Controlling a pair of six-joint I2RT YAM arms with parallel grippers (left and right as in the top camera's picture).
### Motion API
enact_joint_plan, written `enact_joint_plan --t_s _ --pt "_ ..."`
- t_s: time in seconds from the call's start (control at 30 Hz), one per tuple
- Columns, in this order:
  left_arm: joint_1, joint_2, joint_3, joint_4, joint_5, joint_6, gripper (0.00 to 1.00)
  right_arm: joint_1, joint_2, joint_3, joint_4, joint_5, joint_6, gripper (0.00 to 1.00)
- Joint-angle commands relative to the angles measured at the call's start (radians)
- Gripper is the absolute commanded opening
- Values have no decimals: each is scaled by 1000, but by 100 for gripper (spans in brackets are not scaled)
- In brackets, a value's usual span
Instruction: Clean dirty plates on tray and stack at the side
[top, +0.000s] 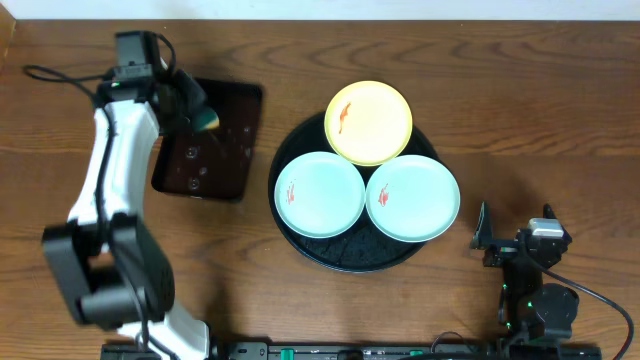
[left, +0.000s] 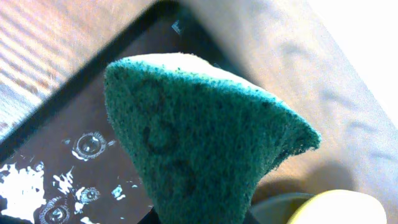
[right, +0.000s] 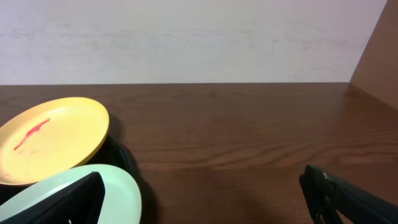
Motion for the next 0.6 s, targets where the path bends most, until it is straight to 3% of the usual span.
enact_joint_plan --t_s 0.0,0.1,0.27,0.57 --pt "-12 -33 5 2 -119 10 7 10 -4 -1 -5 5 -15 99" --pt "-44 22 -68 22 -237 14 7 10 -4 -1 -5 5 -15 99" --pt "-73 86 -99 42 -242 89 8 10 -4 -1 -5 5 -15 99" --pt "-90 -146 -53 78 -243 107 8 10 -4 -1 -4 5 -15 99"
